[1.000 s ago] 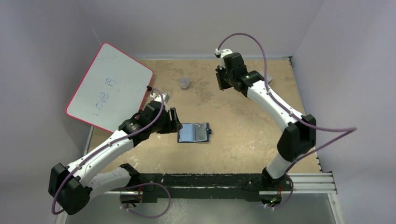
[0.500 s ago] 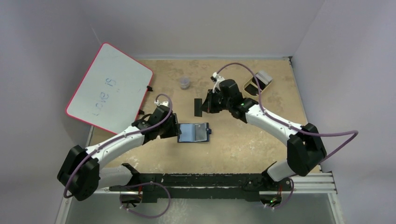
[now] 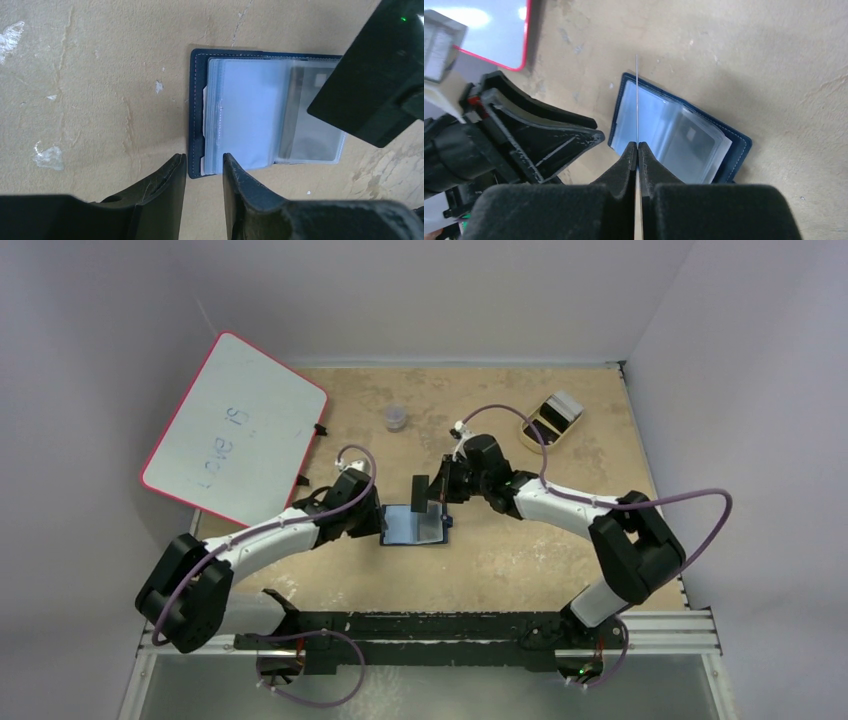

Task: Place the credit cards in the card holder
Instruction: Insert the credit card into the card holder.

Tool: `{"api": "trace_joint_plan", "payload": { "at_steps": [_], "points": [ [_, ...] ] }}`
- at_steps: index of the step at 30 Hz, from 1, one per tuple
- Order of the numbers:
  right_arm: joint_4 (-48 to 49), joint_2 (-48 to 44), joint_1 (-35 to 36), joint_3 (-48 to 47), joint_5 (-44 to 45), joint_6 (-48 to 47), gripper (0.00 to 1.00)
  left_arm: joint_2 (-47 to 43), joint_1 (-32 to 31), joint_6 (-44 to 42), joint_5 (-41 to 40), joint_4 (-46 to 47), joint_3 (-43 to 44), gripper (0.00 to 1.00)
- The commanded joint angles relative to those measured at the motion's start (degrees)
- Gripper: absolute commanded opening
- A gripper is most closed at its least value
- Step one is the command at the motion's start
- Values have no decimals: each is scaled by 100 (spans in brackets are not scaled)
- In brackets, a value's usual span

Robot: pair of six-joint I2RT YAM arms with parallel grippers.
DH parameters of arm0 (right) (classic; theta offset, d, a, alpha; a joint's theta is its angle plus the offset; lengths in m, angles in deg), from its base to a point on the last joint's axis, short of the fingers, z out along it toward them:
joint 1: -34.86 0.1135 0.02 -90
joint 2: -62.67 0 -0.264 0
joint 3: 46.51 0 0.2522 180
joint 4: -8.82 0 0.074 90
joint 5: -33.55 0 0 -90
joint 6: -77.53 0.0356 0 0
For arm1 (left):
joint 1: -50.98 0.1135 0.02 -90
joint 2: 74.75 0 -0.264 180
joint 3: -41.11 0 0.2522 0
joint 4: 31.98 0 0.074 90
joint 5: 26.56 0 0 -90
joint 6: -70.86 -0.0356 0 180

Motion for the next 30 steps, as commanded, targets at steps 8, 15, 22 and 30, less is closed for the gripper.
{"api": "trace_joint_plan", "payload": {
  "at_steps": [8,15,22,30],
  "points": [
    [772,292,28,411,-117,390,0,385,24,24,-84,435,-137,27],
    [1015,444,27,591,-128,566,0,416,28,162,-45,560,-282,23],
    [1296,588,43,833,-312,756,0,447,24,174,-75,546,-323,20],
    [1178,499,62,943,-304,845,0,437,24,246,-87,551,-383,16]
  ]
}}
